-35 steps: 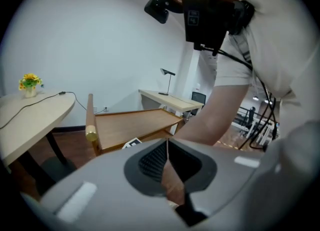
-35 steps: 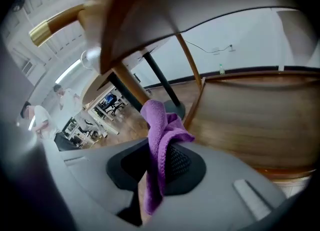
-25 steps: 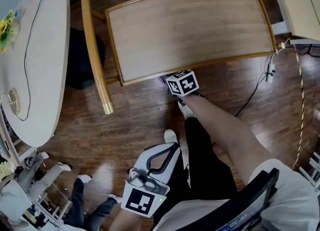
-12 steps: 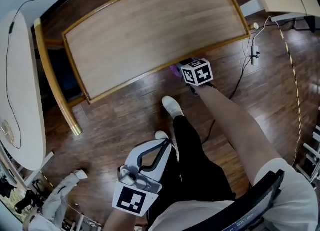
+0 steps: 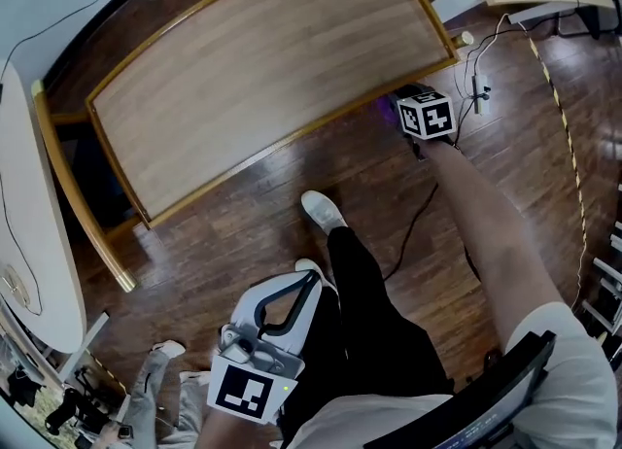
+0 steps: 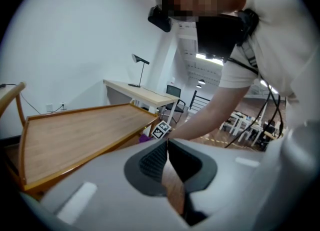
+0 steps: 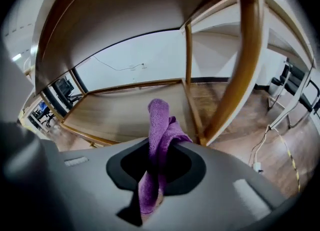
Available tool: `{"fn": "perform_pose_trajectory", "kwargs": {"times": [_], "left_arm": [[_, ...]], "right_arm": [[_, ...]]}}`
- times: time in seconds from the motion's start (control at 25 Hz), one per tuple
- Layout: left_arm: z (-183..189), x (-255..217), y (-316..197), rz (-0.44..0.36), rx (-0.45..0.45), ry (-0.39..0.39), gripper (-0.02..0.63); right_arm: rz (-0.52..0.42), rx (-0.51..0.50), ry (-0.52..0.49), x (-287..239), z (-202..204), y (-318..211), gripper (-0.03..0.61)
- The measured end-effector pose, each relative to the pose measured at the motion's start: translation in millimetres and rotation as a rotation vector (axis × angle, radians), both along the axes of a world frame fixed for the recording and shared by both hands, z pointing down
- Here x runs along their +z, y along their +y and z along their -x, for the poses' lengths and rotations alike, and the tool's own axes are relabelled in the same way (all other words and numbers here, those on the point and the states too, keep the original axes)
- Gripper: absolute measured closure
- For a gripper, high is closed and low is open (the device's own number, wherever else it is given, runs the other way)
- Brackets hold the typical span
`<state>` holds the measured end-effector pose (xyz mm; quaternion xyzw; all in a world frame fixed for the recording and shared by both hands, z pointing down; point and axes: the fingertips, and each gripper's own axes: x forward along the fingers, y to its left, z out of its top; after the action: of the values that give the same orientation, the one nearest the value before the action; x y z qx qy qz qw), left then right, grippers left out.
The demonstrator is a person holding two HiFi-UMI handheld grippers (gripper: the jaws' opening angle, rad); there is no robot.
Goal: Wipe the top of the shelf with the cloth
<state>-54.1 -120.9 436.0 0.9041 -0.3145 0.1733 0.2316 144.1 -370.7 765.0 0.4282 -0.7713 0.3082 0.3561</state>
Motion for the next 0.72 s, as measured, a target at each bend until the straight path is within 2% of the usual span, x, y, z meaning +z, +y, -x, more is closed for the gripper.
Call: {"fn": "perform_pose_trajectory", "kwargs": {"times": [0.28,0.4,0.56,0.72], "left_arm": [[-6.0,-4.5,-8.9,-0.015,-0.018,0.011,0.588],[0.3,-8.1,-8.2,-0.026,-0.047,0.000,0.588],[10.8,-14.2,-3.8,-0.057,-0.088,0.004,0.588],[39.6,-12.3,11.0,-0.058,-0.121,-0.018,0.588]], "right_arm": [[-0.006,0.075,0.102,-1.4,-74.3,-2.6,0.526],[-0.033,0.098,0.091,-11.8,-75.8,4.6,0.526],[-0.062,0.024,-0.033,-28.6,-29.9,38.8,0.526],[-0.030,-0.132,-0.155,-36.6,66.6,105.5,0.526]]}}
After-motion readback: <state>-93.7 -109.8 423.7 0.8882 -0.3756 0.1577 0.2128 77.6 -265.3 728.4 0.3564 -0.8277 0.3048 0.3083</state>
